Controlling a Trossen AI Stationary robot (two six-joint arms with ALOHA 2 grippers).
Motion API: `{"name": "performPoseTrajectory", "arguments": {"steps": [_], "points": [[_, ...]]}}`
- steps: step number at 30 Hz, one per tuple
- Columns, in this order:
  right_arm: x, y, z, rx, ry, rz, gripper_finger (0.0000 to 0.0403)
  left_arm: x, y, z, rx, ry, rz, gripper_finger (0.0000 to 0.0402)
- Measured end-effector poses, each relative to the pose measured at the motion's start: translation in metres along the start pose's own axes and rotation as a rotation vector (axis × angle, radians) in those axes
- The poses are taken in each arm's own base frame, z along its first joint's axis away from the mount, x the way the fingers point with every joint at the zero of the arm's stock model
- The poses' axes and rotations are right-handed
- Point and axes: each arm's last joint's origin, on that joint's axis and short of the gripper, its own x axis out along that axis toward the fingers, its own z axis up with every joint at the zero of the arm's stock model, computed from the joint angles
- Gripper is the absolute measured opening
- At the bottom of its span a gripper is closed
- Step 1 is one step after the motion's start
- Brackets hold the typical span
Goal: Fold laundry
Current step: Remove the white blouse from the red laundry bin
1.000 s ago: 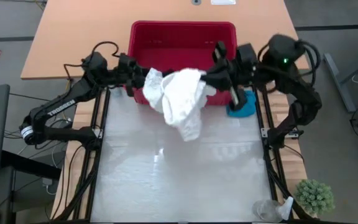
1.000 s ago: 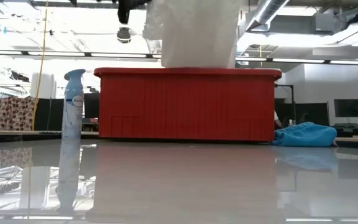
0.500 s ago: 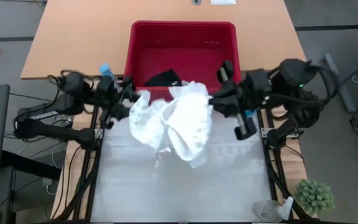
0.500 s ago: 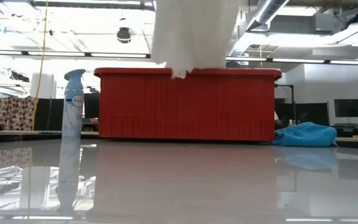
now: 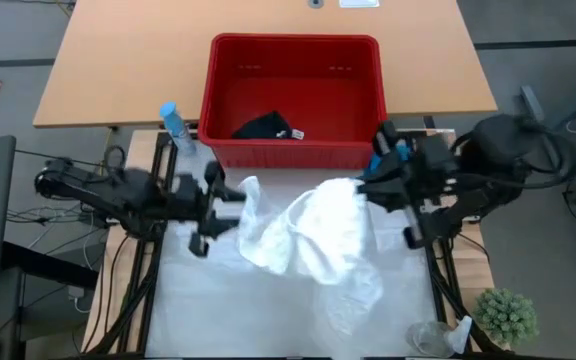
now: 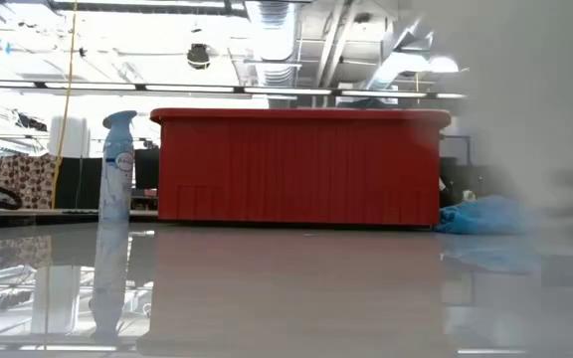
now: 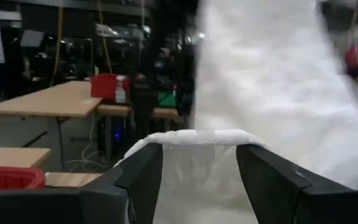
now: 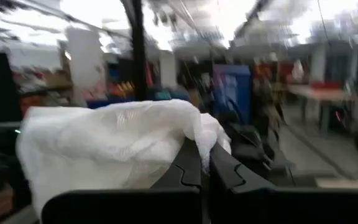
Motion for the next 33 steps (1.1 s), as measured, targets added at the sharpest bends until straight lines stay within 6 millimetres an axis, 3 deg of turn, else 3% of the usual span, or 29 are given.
{"name": "performPoseTrajectory", "arguments": {"steps": [6,10,17,22,33], "points": [[0.011,-0.003,-0.020,0.060,0.138,-0.132,0.0022,0.009,-0.033,-0.022,0.161,0.085,0.038,0.0196],[0.009,-0.005,-0.027,0.100,0.196,-0.190,0.0022,0.003,-0.048,-0.034,0.199,0.184,0.118,0.0196],[0.009,-0.003,-0.038,0.146,0.269,-0.234,0.0022,-0.019,-0.063,-0.056,0.142,0.388,0.210,0.0196],[0.009,-0.002,-0.038,0.149,0.269,-0.233,0.0022,-0.029,-0.069,-0.068,0.211,0.478,0.234,0.0196],[0.010,-0.006,-0.038,0.147,0.267,-0.254,0.0022,-0.021,-0.095,-0.106,0.486,0.615,0.192,0.0196]]}}
